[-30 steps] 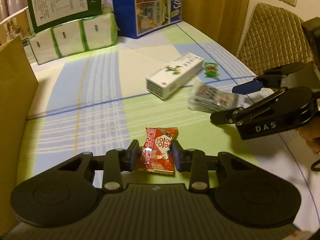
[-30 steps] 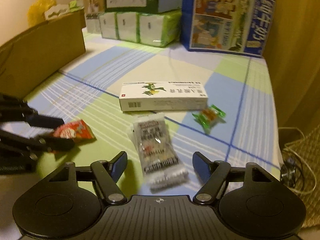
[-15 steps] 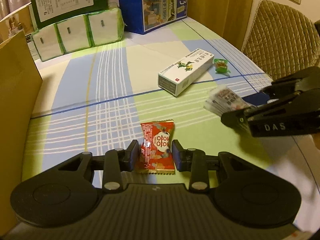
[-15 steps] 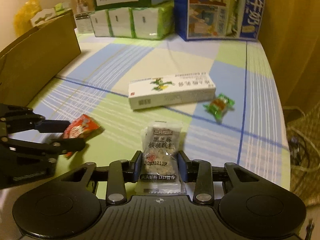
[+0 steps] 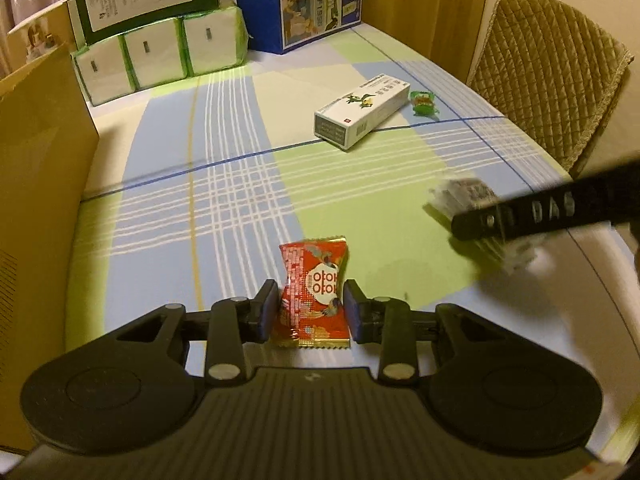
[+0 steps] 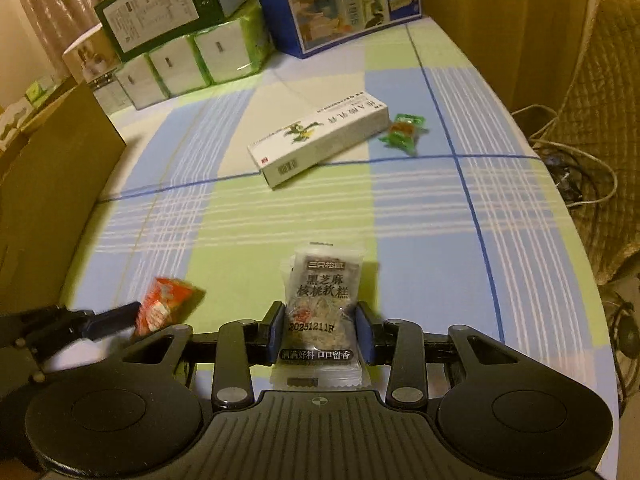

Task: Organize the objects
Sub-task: 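Grasp the red candy packet with the left tool while the right tool grasps the clear snack packet, then carry red candy packet and clear snack packet over the cardboard box with both tools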

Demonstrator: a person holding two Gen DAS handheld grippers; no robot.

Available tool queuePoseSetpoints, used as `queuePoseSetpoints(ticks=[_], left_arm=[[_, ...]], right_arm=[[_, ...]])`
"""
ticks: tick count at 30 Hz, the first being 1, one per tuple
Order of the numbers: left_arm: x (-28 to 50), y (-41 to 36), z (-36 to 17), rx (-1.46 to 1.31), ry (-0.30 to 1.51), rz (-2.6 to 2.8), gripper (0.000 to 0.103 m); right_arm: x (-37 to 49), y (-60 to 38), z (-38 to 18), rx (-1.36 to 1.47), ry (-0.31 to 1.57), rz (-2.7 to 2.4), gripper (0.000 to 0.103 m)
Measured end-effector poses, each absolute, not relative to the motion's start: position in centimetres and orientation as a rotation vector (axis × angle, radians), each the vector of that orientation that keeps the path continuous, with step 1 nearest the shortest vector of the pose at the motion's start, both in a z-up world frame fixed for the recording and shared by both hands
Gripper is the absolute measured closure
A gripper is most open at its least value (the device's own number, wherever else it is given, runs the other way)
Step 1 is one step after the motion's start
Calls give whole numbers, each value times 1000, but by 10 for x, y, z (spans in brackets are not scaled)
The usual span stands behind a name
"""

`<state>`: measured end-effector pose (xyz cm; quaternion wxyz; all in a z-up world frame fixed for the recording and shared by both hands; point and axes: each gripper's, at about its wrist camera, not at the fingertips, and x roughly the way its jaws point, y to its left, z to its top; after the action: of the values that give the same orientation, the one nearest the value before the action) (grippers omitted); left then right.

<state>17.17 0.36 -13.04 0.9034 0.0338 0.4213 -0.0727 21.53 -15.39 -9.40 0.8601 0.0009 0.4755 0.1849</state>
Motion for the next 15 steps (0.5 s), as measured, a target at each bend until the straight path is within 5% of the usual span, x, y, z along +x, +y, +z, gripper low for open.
queuePoseSetpoints(ticks=[15], left_arm=[[182,1,-131,88,864,-189,80]], right_arm=[[190,-141,-108,-174,893,386,68]])
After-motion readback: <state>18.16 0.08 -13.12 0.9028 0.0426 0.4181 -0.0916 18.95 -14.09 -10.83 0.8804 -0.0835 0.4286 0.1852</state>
